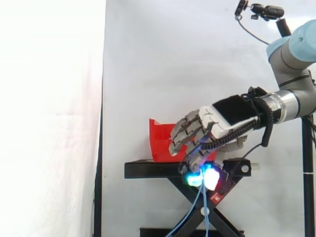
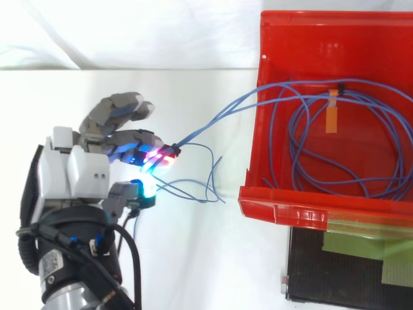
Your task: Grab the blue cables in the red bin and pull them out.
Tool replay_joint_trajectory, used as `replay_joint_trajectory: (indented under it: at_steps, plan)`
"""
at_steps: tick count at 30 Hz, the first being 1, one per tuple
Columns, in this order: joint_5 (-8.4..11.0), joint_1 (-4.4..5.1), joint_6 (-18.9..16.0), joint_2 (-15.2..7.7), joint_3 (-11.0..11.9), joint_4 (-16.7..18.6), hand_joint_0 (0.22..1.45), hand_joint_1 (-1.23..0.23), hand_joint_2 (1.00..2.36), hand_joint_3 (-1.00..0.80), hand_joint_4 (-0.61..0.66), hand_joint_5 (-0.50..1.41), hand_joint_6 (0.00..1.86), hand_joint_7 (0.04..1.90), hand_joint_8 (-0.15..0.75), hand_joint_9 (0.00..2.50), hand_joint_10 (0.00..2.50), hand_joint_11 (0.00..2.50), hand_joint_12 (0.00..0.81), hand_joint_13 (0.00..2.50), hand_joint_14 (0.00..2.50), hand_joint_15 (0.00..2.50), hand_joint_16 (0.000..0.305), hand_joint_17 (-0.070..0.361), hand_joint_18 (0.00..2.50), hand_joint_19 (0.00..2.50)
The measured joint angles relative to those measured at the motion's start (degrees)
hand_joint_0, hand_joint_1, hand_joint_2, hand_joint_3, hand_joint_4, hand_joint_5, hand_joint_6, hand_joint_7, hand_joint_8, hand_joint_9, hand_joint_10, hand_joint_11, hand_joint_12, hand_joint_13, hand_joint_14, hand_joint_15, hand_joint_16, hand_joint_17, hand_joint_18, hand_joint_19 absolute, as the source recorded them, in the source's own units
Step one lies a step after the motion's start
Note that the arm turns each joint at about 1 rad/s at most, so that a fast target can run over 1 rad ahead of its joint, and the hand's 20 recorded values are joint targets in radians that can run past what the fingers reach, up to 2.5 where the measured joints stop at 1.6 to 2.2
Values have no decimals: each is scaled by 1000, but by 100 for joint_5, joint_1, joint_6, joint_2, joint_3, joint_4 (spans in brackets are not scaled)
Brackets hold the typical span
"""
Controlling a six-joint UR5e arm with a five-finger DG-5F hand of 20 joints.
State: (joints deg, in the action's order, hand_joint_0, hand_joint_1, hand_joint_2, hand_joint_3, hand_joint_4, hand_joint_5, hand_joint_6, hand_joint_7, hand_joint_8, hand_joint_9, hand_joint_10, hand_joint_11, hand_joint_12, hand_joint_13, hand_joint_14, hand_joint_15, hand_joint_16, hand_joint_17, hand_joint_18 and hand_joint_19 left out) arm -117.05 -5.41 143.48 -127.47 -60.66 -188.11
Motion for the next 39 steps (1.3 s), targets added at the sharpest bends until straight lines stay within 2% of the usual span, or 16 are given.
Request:
replay_joint_trajectory:
  at_steps: [4,11,26,33,39]
  plan:
    - [16,56,-602,71,3,110,917,-790,1000,-1000,121,1111,206,856,224,1158,23,548,285,851,18,451,35,78,604,575]
    - [29,137,-1350,136,8,149,914,-788,1000,-1000,114,1111,201,856,224,1148,24,547,283,848,18,449,35,78,603,567]
    - [69,433,-3583,176,10,151,912,-788,1000,-1000,116,1112,185,864,225,1148,23,553,281,843,19,451,35,78,600,568]
    - [278,567,-4668,178,7,151,912,-788,1000,-1000,117,1112,182,866,222,1146,26,539,283,842,18,446,35,78,597,576]
    - [423,639,-5594,179,5,150,911,-790,1000,-1000,109,1112,179,867,221,1146,22,540,283,843,19,443,35,78,597,568]
